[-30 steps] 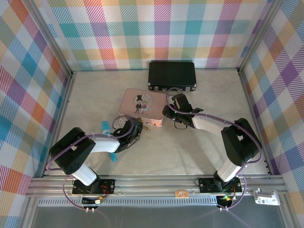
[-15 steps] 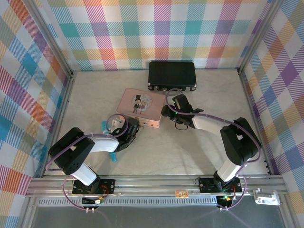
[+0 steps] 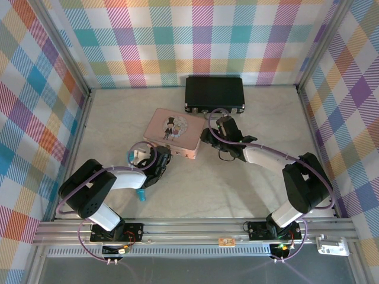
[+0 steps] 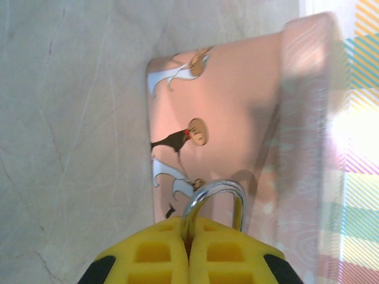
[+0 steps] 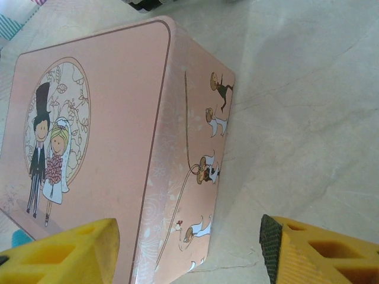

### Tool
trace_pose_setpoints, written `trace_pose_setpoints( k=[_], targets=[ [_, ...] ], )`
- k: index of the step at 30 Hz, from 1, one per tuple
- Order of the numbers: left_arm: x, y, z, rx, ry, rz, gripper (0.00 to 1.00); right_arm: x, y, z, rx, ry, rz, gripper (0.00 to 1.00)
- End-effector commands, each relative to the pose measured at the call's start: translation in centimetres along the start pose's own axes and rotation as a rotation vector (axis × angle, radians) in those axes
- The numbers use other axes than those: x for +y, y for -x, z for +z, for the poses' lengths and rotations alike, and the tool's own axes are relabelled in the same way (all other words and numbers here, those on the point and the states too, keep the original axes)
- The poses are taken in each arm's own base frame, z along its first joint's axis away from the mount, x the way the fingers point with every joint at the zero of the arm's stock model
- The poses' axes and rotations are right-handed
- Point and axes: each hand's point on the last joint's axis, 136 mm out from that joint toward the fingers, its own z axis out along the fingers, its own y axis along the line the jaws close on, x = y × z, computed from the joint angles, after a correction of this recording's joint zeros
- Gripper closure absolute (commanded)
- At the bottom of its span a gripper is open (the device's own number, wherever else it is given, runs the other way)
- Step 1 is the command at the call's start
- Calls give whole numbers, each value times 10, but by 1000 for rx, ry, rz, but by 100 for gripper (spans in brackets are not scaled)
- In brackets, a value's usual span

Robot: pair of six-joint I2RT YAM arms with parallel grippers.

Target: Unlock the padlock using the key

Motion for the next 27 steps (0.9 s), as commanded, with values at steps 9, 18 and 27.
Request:
trace_pose_setpoints(
  k=[9, 18, 27],
  targets=[
    [-55, 27, -67, 51, -55, 596, 100, -10, 0, -28, -5, -65, -174, 14],
    [-88, -37, -108, 400, -219, 888, 100, -46, 7, -70, 4, -151, -320, 1],
    [-108, -155, -124, 620, -313, 1147, 100, -118, 51, -107, -56, -289, -248, 1]
  ],
)
